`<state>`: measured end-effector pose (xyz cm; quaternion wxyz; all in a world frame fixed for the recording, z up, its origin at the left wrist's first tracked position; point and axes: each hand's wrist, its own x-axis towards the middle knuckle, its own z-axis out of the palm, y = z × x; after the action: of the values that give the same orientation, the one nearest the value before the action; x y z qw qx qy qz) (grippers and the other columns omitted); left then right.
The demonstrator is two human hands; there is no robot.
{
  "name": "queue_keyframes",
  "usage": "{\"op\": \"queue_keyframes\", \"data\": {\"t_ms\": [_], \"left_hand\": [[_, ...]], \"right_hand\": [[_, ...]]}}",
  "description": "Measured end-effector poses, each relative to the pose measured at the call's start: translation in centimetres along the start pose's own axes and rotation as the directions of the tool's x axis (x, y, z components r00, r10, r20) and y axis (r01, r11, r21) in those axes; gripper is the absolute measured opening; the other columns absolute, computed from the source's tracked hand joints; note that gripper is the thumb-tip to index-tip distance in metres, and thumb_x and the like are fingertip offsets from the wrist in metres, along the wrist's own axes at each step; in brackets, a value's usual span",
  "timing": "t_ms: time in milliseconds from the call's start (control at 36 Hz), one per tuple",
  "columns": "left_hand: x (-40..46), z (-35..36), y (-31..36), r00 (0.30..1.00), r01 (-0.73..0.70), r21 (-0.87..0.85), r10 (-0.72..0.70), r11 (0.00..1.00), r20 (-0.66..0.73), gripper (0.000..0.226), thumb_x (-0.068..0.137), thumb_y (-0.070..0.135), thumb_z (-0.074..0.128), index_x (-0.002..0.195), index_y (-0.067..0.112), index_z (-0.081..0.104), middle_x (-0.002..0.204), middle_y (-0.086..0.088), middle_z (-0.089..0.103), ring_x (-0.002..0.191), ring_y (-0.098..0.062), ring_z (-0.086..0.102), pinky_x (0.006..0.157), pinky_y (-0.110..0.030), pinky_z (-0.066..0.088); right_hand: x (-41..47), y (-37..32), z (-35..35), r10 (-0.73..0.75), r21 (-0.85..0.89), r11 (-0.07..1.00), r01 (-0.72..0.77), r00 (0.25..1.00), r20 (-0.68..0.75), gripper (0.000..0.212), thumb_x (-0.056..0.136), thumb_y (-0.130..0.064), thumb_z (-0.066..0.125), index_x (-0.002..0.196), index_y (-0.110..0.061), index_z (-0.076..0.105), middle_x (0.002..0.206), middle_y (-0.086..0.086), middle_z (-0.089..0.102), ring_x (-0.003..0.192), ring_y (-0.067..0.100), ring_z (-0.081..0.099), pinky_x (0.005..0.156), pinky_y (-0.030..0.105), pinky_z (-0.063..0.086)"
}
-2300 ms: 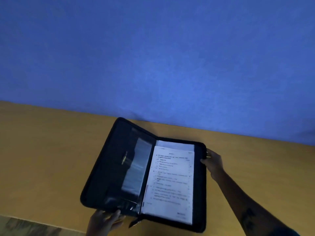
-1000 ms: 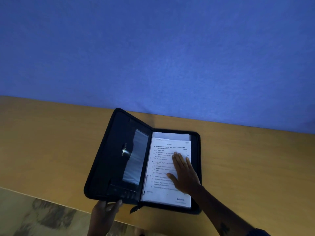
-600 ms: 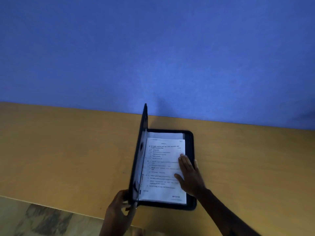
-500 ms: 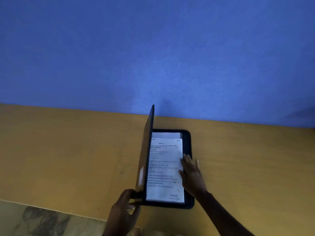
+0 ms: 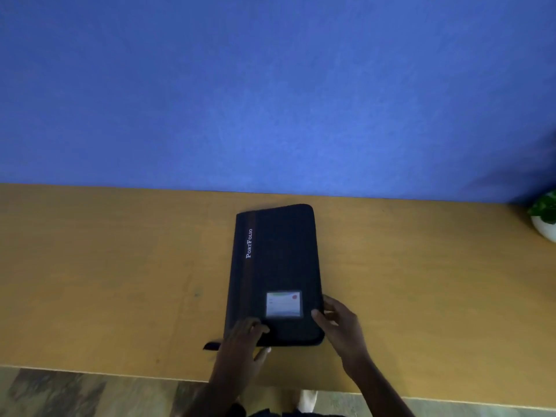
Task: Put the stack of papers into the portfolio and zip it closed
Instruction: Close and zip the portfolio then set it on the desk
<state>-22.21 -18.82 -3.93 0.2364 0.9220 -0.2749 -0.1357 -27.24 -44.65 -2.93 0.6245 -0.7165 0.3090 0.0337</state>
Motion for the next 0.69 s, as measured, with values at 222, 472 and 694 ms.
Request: {"op": "queue_keyframes", "data": {"t_ms": [222,472,694], "left_hand": [[-2.3,-1.1,-3.3,0.967,0.226,-0.074,-0.233,0.971,-0.107,0.042,0.083,0.012,0.072,0.123,0.023,0.067,0.128,0.003,0.062,0.121,-0.022,0.058,0.093,-0.043,0.047],[-5.3,-2.5,-8.2,0.918,0.389,-0.077,-0.393,0.918,-0.056,0.056,0.083,0.003,0.074,0.134,0.023,0.06,0.131,0.005,0.061,0.125,-0.023,0.055,0.094,-0.044,0.05],[-5.2,-2.8,-10.6,0.929,0.369,-0.074,-0.367,0.926,0.043,0.051,0.09,0.026,0.075,0.137,0.031,0.058,0.136,0.01,0.056,0.13,-0.018,0.049,0.099,-0.039,0.046]], "right_hand": [[0.5,3.3,2.3,-0.024,-0.367,0.93,-0.02,0.993,-0.114,0.074,0.086,-0.01,0.086,0.154,-0.013,0.054,0.14,0.009,0.055,0.126,0.025,0.056,0.104,0.037,0.053],[-0.6,3.2,4.9,0.014,-0.543,0.826,-0.152,0.968,-0.25,0.075,0.087,-0.016,0.085,0.153,-0.012,0.051,0.141,0.02,0.046,0.128,0.04,0.05,0.102,0.049,0.052],[-4.7,2.2,11.1,-0.026,-0.397,0.916,-0.057,0.98,-0.2,0.033,0.083,-0.016,0.087,0.105,-0.019,0.063,0.098,-0.004,0.063,0.09,0.021,0.064,0.068,0.028,0.051]]}}
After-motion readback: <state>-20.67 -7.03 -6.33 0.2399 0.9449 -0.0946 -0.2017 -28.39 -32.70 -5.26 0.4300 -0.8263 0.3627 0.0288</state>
